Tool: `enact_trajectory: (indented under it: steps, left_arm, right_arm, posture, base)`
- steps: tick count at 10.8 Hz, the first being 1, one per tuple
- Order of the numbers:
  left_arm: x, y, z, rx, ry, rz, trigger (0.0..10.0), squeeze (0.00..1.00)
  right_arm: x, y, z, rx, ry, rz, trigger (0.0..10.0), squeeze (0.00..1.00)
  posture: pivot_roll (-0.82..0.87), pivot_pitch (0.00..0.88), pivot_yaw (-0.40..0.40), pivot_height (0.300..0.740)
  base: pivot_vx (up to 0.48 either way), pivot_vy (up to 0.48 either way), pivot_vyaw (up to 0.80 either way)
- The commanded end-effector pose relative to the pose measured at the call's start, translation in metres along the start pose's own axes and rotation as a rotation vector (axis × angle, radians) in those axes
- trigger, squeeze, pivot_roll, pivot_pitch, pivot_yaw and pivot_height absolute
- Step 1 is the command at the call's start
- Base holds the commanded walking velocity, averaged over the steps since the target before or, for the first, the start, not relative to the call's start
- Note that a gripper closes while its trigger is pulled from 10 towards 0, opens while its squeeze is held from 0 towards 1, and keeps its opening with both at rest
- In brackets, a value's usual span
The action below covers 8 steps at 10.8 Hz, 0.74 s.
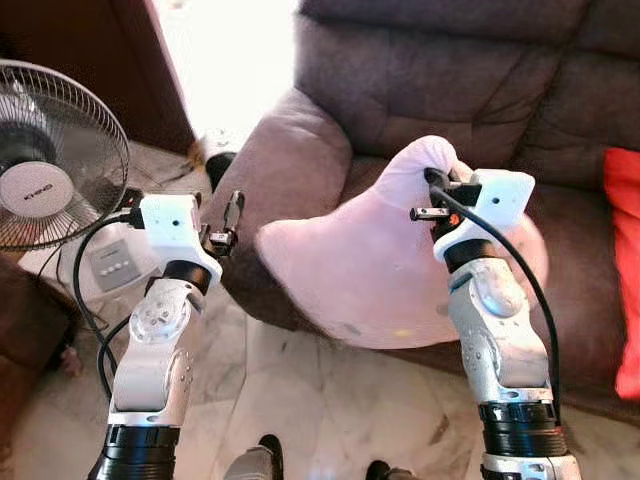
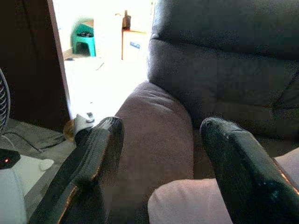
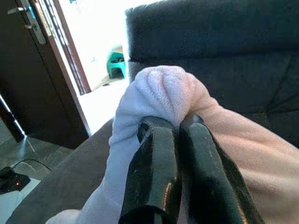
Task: Move the pillow to the sofa from floor
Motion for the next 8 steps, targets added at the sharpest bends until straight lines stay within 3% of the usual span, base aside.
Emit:
enact_trajectory:
  steps: [1, 7, 8]
  left_arm:
    - [-0.0009, -0.0024, -0.0007, 0.005, -0.009, 0.010, 10.0, 0.00]
    - [0.0019, -0.0026, 0.0006, 0.005, 0.003, 0.012, 10.0, 0.00]
    - [0.0026, -0.0027, 0.0010, 0.004, 0.006, 0.013, 10.0, 0.00]
  right_arm:
    - [0.0229, -0.0124, 0.0023, 0.052, 0.102, 0.012, 10.0, 0.00]
    - [0.0218, -0.0131, 0.0035, 0.051, 0.102, 0.021, 10.0, 0.00]
    - [0.0211, -0.0136, 0.0042, 0.050, 0.097, 0.025, 10.0, 0.00]
  posture:
    - [0.18, 0.165, 0.010, 0.740]
    - [0.18, 0.152, 0.011, 0.740]
    - [0.18, 0.152, 0.011, 0.740]
  base:
    - [0.262, 0.000, 0.00]
    - [0.268, 0.000, 0.00]
    - [0.274, 0.000, -0.64]
Point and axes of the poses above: a point about 5 cm out from each wrist's last joint towards the gripper, its own z axis pointing out of the wrist towards the gripper, its own x axis along the axis of the wrist's last joint, y = z × x, the point moved 3 cm from there along z, pointing out of the wrist towards the gripper, and after that the axes turned 13 degrees about z, right-handed, at the moved point
